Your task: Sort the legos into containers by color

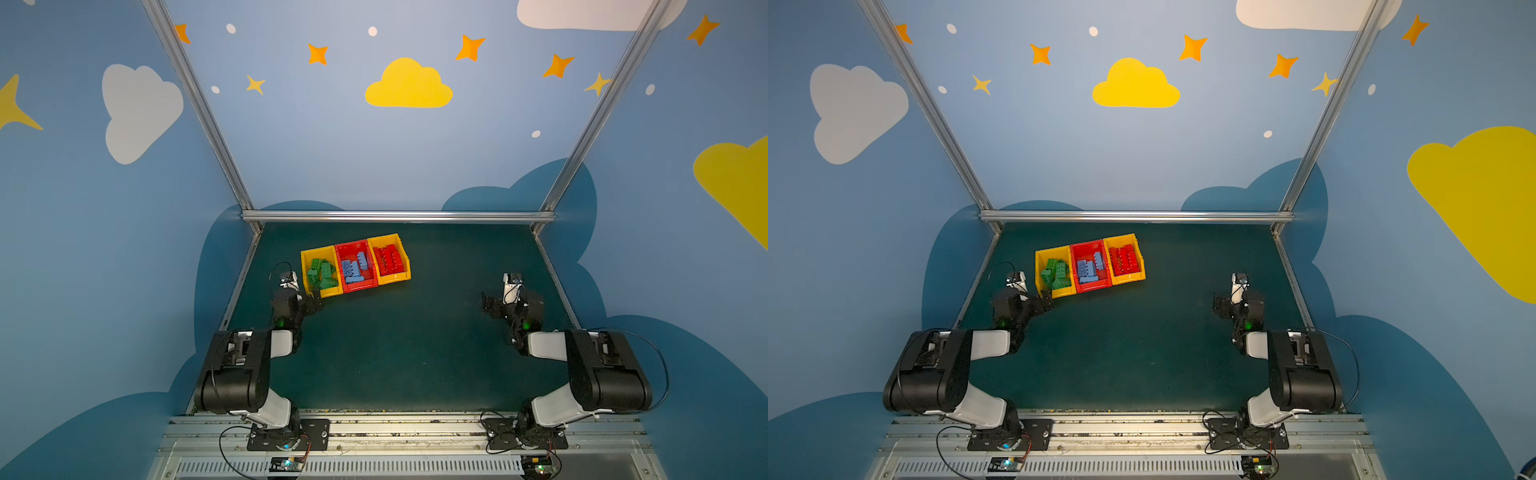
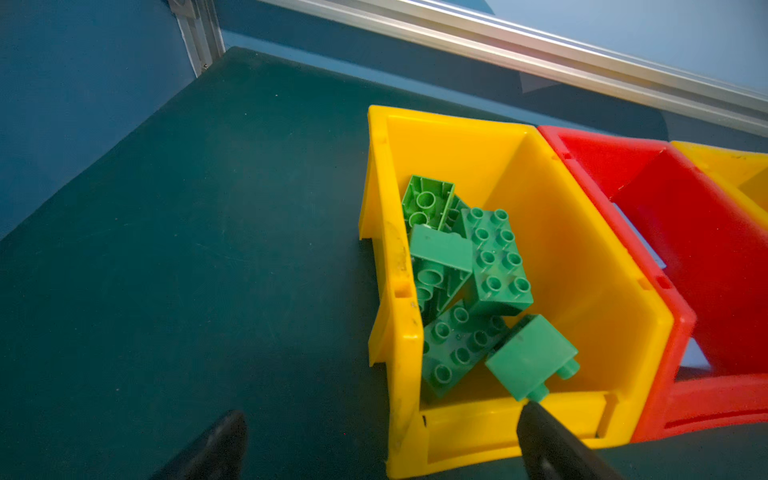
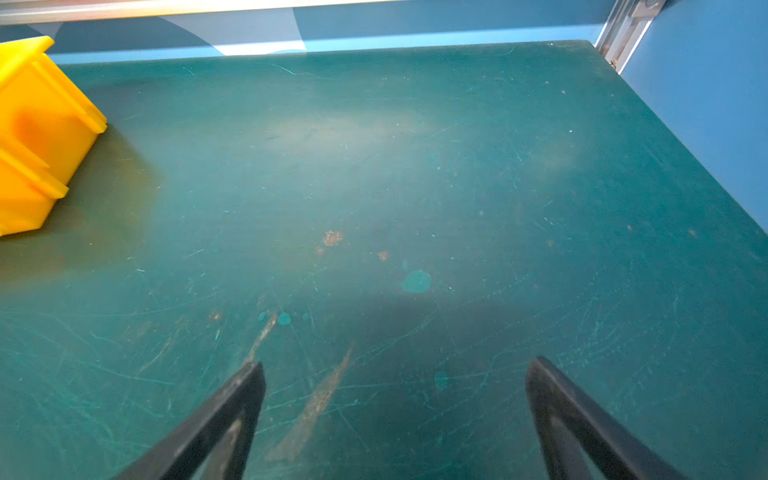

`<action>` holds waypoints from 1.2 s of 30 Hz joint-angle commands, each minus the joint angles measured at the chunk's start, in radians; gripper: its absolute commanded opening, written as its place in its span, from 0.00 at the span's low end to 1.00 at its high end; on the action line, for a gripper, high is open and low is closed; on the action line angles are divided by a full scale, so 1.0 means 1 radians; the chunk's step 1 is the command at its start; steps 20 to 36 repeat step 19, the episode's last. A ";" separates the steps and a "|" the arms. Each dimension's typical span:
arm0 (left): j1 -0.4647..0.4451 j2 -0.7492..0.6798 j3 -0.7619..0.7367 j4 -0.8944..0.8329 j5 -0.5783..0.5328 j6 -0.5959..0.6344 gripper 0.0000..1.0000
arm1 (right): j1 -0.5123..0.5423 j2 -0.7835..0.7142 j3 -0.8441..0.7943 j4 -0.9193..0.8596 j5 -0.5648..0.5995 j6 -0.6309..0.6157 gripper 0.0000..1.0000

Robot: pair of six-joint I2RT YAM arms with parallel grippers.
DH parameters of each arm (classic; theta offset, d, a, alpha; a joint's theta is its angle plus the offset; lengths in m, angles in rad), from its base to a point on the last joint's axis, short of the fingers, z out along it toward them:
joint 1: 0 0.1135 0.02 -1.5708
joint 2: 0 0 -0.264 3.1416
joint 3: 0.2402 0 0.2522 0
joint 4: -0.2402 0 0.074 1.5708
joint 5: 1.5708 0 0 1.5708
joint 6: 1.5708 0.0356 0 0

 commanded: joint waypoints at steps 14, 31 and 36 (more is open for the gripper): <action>-0.011 -0.020 0.008 -0.012 -0.024 0.023 1.00 | 0.005 -0.016 0.014 0.014 0.000 -0.006 0.96; -0.010 -0.018 0.008 -0.013 -0.023 0.022 1.00 | 0.006 -0.017 0.013 0.017 -0.003 -0.006 0.96; -0.010 -0.018 0.008 -0.013 -0.023 0.022 1.00 | 0.006 -0.017 0.013 0.017 -0.003 -0.006 0.96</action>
